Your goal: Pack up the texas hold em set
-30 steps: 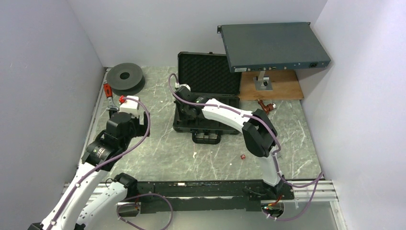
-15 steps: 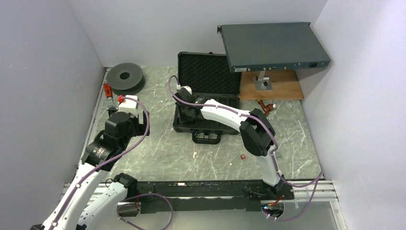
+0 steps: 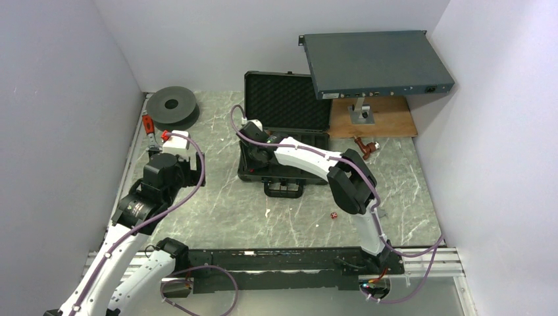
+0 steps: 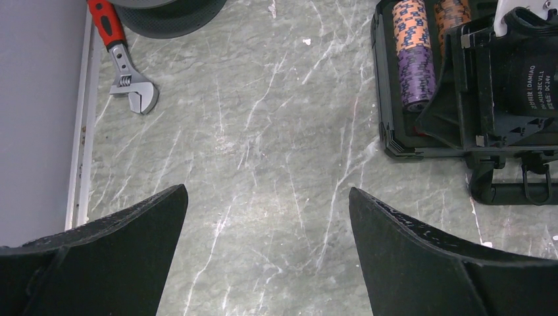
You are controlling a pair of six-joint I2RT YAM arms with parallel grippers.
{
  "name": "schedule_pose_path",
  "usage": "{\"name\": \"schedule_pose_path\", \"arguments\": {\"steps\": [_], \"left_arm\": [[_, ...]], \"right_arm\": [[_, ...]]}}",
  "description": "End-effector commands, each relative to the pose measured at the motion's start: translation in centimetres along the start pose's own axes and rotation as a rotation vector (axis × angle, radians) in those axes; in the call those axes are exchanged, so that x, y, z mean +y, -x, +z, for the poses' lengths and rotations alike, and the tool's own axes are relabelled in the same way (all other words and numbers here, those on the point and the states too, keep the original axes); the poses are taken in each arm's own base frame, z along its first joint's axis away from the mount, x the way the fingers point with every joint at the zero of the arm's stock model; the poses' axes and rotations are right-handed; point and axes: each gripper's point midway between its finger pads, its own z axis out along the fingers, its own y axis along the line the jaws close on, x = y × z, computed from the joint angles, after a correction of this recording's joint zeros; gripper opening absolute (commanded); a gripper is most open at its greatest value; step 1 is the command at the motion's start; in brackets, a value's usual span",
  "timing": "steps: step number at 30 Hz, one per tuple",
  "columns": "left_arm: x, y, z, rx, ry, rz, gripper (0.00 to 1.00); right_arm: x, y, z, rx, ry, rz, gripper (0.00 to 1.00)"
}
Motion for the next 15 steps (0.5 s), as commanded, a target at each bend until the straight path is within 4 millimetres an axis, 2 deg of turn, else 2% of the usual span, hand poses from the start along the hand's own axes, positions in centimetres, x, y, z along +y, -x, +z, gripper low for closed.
{"name": "schedule_pose_path", "arguments": {"steps": [1,3,7,11,15], "left_arm": [[-0.2,0.9,0.1,-0.035,-0.015,-0.007,0.99],[-0.2,0.9,0.1,-0.035,-0.014,-0.009,0.99],[-0.1,0.8,0.3,-0.029,-0.011,-0.007,0.99],[-0.2,0.7,0.3,-0.027,-0.011,-0.007,0.99],[-0.1,0.7,0.3,-0.027,-0.008,-0.006,0.99]], "right_arm": [[0.7,1.4,-0.8,-0.04,0.018,0.003,0.41],[0.7,1.5,-1.0,-0.044,0.022,0.002,0.45],[1.0,1.8,-1.7,-0.053,0.034,0.001,0.45],[1.3,2.5,-3.5,-0.081,0.056,-0.001,0.47],[1.1,3.0,-6.0,-0.123,0.071,-0.009,0.55]]}}
